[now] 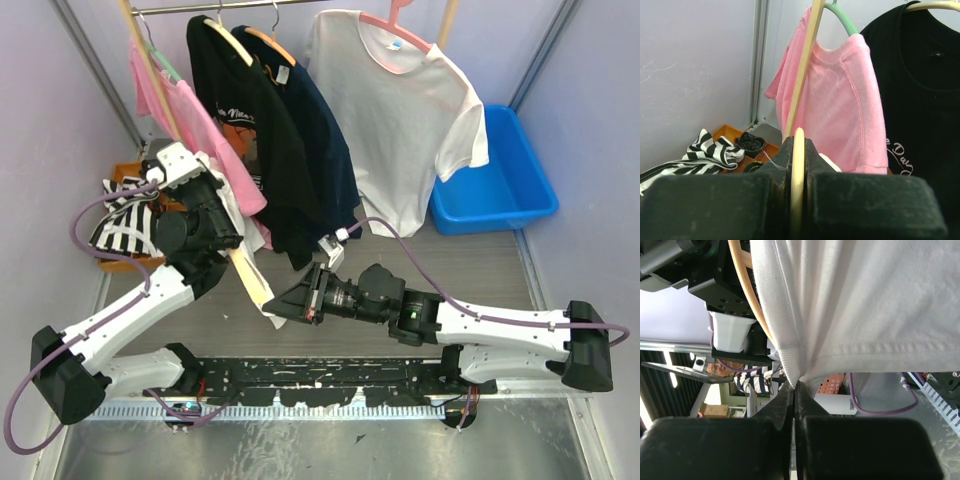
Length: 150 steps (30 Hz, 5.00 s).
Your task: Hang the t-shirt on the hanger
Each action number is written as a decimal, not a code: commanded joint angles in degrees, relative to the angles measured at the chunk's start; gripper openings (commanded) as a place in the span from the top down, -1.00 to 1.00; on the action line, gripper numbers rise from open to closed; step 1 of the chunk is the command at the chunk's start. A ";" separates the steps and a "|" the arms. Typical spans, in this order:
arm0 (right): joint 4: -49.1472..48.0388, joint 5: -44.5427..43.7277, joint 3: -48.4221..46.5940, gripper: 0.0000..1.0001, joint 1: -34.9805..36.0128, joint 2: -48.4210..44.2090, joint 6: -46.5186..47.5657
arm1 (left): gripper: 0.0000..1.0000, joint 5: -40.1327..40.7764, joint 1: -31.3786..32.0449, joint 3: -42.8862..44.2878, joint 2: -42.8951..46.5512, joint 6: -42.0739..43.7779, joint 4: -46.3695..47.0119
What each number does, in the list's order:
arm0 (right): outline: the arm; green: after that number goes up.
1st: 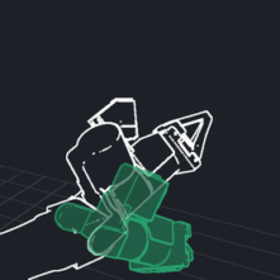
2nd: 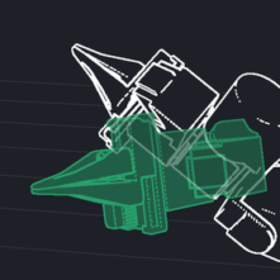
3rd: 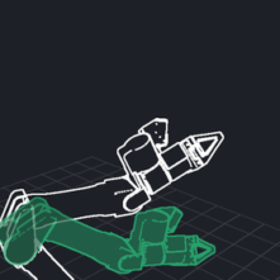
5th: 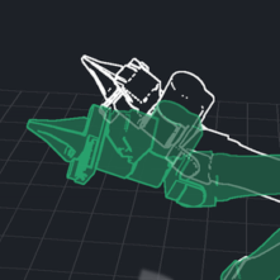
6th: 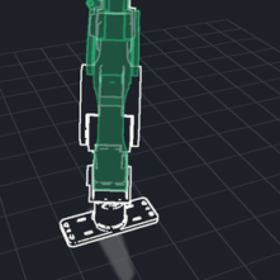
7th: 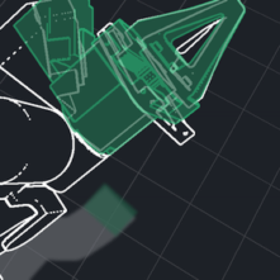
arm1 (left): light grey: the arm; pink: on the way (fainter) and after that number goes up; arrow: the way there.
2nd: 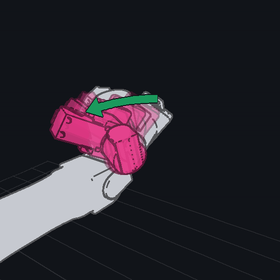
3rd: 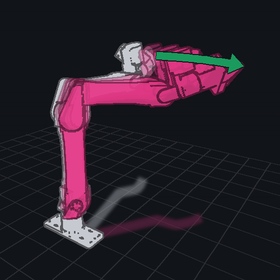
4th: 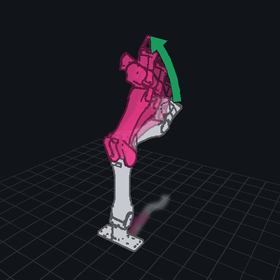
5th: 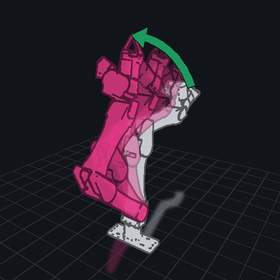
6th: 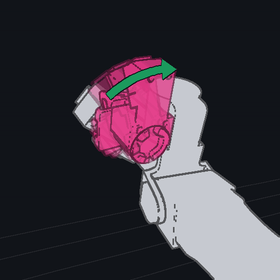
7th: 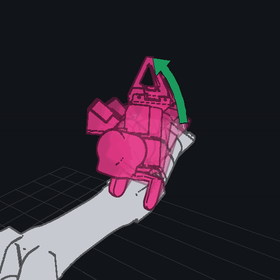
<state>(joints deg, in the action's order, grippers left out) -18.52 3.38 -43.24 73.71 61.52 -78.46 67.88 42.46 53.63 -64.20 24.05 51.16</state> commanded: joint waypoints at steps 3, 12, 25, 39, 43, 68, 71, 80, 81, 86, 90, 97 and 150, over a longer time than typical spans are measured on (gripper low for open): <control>4.18 6.40 -5.29 0.98 2.40 -2.61 -3.82 | 1.00 -5.57 -2.35 2.84 -2.23 1.48 7.61; 25.91 -0.10 -20.44 0.98 2.40 -0.29 -2.66 | 1.00 -5.74 -2.29 2.84 -4.73 0.89 7.64; 38.30 -8.31 -37.05 0.98 0.48 13.02 0.04 | 1.00 -5.33 -1.52 1.25 -5.09 -2.38 4.80; 32.78 0.74 -30.85 0.98 1.16 10.55 -0.22 | 1.00 -6.63 -1.78 3.60 -6.02 -0.20 7.67; 31.81 2.71 -28.36 0.98 2.46 8.93 -0.35 | 1.00 -7.52 -2.08 5.87 -7.78 0.28 8.21; 25.65 1.97 -36.45 0.98 1.93 11.13 2.67 | 1.00 -8.92 -1.89 3.95 -9.24 -3.99 5.92; 30.40 -2.14 -37.66 0.98 0.20 11.11 6.07 | 1.00 -11.22 -1.89 4.44 -4.93 -9.50 -4.60; 37.48 -9.47 -38.06 0.98 -5.14 11.21 14.65 | 1.00 -19.21 -1.90 9.35 4.38 -22.13 -35.31; 38.11 -9.75 -38.88 0.98 -5.55 11.64 15.49 | 1.00 -19.72 -1.88 9.61 4.76 -23.15 -37.33; 40.18 -8.53 -43.72 0.98 -8.27 14.58 18.14 | 1.00 -21.39 -1.86 9.96 4.96 -27.10 -44.40; 41.78 -8.15 -48.01 0.98 -9.76 16.95 20.60 | 1.00 -23.90 -1.84 10.52 4.51 -29.90 -47.85; 43.21 -6.92 -48.34 0.98 -14.68 18.75 23.35 | 1.00 -26.57 -1.36 11.86 5.65 -32.21 -52.15; 21.24 9.50 -45.10 0.00 -6.20 25.23 20.92 | 1.00 -29.01 -1.38 17.51 6.05 -37.62 -63.69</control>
<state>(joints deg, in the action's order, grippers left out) 9.39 12.56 -85.93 66.81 85.82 -55.46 39.22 40.84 69.04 -59.77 -11.86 -14.04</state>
